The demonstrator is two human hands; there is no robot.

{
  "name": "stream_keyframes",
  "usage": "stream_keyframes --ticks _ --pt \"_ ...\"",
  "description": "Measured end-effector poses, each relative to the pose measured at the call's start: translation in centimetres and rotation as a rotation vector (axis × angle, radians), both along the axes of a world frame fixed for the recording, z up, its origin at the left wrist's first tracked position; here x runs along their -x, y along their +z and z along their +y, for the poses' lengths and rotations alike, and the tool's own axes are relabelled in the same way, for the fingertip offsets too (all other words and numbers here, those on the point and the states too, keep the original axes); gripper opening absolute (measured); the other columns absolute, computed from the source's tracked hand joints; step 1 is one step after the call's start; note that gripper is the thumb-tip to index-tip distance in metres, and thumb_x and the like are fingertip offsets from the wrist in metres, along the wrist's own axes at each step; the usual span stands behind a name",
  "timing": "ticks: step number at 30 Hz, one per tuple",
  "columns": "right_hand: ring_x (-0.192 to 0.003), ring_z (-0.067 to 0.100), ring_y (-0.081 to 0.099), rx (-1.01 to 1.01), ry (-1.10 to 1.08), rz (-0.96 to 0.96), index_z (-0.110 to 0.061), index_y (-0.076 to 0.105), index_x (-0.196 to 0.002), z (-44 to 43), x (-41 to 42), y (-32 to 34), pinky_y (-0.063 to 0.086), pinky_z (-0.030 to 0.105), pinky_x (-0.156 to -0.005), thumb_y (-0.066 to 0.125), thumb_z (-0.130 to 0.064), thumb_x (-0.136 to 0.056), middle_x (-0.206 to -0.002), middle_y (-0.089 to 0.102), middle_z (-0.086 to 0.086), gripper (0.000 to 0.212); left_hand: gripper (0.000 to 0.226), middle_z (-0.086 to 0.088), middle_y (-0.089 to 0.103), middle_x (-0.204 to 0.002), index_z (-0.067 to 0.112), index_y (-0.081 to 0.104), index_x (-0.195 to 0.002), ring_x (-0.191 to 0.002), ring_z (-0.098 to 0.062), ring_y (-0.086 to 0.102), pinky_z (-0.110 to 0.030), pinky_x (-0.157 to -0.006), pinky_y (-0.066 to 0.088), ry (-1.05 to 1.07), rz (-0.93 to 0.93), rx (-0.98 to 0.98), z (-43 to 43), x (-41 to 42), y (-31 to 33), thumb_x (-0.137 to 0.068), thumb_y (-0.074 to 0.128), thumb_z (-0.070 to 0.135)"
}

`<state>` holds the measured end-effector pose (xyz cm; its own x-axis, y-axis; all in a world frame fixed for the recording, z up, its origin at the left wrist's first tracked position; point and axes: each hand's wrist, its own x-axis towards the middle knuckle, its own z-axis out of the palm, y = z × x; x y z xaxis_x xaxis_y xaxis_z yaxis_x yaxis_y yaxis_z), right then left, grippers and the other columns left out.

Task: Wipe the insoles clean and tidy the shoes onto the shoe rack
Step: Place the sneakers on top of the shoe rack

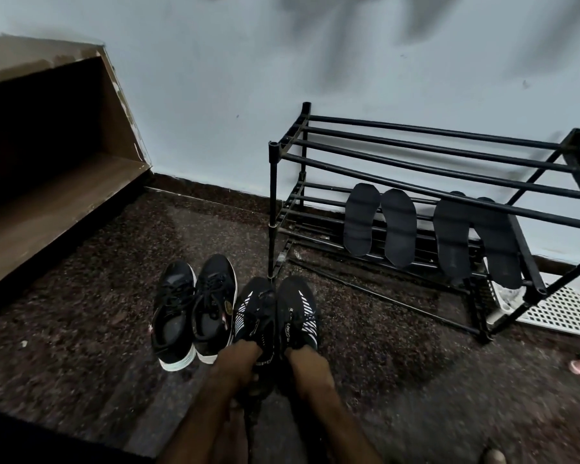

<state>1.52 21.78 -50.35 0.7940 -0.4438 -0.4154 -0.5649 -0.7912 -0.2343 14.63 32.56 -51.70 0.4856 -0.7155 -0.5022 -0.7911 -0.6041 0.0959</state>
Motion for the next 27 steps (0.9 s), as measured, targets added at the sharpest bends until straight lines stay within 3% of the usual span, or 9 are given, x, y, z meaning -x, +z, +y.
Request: stream_keyframes --ticks 5,8,11,13,16,21,24,27 --pt "-0.113 0.037 0.061 -0.012 -0.003 -0.094 -0.012 0.063 -0.121 -2.3 0.8 4.8 0.049 0.039 -0.092 0.060 -0.018 -0.089 -0.122 0.062 0.017 0.033 0.027 -0.010 0.072 -0.105 0.012 0.072 -0.100 -0.101 -0.028 0.067 -0.033 -0.080 0.051 -0.027 0.112 0.109 -1.4 -1.3 5.2 -0.074 0.076 0.018" --pt "-0.107 0.034 0.064 -0.005 0.036 -0.111 -0.012 0.066 -0.108 -3.1 0.9 8.6 0.050 0.036 -0.086 0.071 -0.017 -0.082 -0.116 0.065 0.015 0.027 0.022 -0.008 0.074 -0.094 0.006 0.073 -0.092 -0.090 -0.022 0.069 -0.030 -0.074 0.051 -0.029 0.194 0.167 -1.5 -1.5 9.1 -0.072 0.081 0.012" --pt "-0.101 0.033 0.066 0.018 0.083 -0.153 -0.010 0.068 -0.100 -2.7 1.5 12.5 0.052 0.036 -0.083 0.079 -0.019 -0.074 -0.109 0.068 0.013 0.029 0.015 -0.001 0.073 -0.083 0.012 0.073 -0.083 -0.071 -0.012 0.067 -0.033 -0.068 0.057 -0.044 0.249 0.194 -0.8 -1.0 13.5 -0.072 0.084 0.008" --pt "-0.100 0.033 0.065 0.034 0.119 -0.193 -0.010 0.068 -0.095 -2.1 2.0 15.5 0.052 0.034 -0.082 0.080 -0.020 -0.073 -0.108 0.068 0.013 0.027 0.016 0.002 0.073 -0.080 0.015 0.074 -0.079 -0.074 -0.013 0.069 -0.035 -0.071 0.058 -0.054 0.238 0.212 -0.2 -0.6 16.8 -0.070 0.085 0.008" --pt "-0.100 0.034 0.064 0.072 0.136 -0.240 -0.013 0.063 -0.078 -1.1 3.0 20.7 0.048 0.032 -0.078 0.081 -0.023 -0.073 -0.107 0.067 0.013 0.021 0.017 0.005 0.075 -0.085 0.016 0.075 -0.085 -0.085 -0.012 0.070 -0.025 -0.072 0.051 -0.031 0.098 0.273 1.5 1.0 21.9 -0.070 0.085 0.017" --pt "-0.103 0.039 0.061 0.301 0.138 -0.437 -0.016 0.066 -0.102 1.6 4.8 28.0 0.050 0.039 -0.080 0.061 -0.016 -0.083 -0.110 0.064 0.014 0.020 0.005 0.000 0.069 -0.095 0.022 0.058 -0.084 -0.096 -0.021 0.067 -0.032 -0.074 0.046 -0.005 -0.330 0.374 4.4 7.0 30.2 -0.084 0.062 0.019" --pt "-0.100 0.035 0.061 0.410 0.092 -0.526 -0.020 0.061 -0.110 1.9 5.6 30.8 0.047 0.038 -0.075 0.051 -0.010 -0.085 -0.109 0.059 0.009 0.028 0.017 0.002 0.056 -0.104 0.025 0.057 -0.105 -0.104 -0.022 0.061 -0.032 -0.075 0.041 -0.008 -0.482 0.465 4.0 9.2 33.0 -0.089 0.054 0.023" --pt "-0.100 0.027 0.060 0.469 0.053 -0.618 -0.023 0.058 -0.111 0.2 6.3 33.7 0.035 0.032 -0.067 0.051 -0.006 -0.078 -0.106 0.054 0.001 0.037 0.019 0.008 0.054 -0.108 0.026 0.056 -0.109 -0.112 -0.014 0.052 -0.025 -0.081 0.041 -0.035 -0.572 0.601 2.5 9.2 35.8 -0.091 0.055 0.024"
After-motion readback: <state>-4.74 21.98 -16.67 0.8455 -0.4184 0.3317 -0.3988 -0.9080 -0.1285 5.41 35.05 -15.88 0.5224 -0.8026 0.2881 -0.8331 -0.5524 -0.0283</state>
